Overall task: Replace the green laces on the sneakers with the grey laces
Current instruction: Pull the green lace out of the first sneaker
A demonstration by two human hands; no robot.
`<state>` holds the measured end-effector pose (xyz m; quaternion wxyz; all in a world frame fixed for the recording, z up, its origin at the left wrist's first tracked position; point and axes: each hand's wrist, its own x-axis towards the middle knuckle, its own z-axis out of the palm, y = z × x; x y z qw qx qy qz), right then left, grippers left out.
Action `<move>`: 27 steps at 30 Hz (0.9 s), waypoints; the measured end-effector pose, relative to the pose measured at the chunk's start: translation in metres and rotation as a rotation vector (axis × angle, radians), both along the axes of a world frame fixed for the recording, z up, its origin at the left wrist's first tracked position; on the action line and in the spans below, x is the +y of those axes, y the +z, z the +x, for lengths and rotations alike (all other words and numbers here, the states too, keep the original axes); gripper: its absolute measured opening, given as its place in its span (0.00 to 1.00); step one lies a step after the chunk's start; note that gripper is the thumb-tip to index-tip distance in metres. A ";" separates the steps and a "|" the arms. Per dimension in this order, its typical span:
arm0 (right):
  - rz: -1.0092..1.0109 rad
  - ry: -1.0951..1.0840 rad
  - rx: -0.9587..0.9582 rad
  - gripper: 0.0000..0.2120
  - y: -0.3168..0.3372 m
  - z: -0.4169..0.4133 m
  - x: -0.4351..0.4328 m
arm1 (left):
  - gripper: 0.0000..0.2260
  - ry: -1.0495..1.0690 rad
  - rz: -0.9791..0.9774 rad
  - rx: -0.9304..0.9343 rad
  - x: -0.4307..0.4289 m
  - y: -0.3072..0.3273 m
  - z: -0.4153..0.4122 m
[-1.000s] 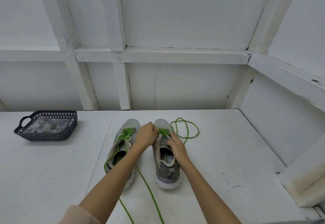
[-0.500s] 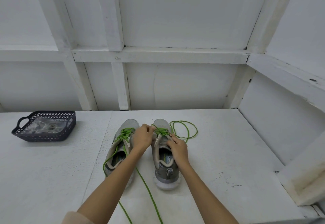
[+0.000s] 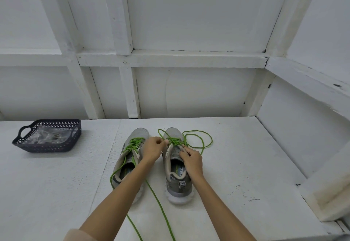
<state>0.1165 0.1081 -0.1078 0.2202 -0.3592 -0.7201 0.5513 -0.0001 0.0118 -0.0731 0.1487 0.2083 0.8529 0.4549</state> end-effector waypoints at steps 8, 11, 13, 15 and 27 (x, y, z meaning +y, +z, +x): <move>-0.003 0.010 -0.001 0.18 -0.003 -0.001 0.001 | 0.17 0.054 0.075 -0.143 -0.001 0.008 0.009; -0.012 0.017 0.003 0.19 -0.004 -0.001 0.001 | 0.16 0.083 0.117 -0.111 0.001 0.007 0.014; -0.018 0.016 0.008 0.18 -0.003 -0.001 0.002 | 0.15 0.347 0.285 -0.127 0.004 0.006 0.012; -0.018 0.009 0.006 0.18 -0.002 0.000 0.002 | 0.15 0.450 0.411 -0.216 0.004 0.009 0.009; -0.015 0.016 0.017 0.17 0.002 0.002 0.000 | 0.12 0.340 0.341 -0.114 0.005 0.012 0.008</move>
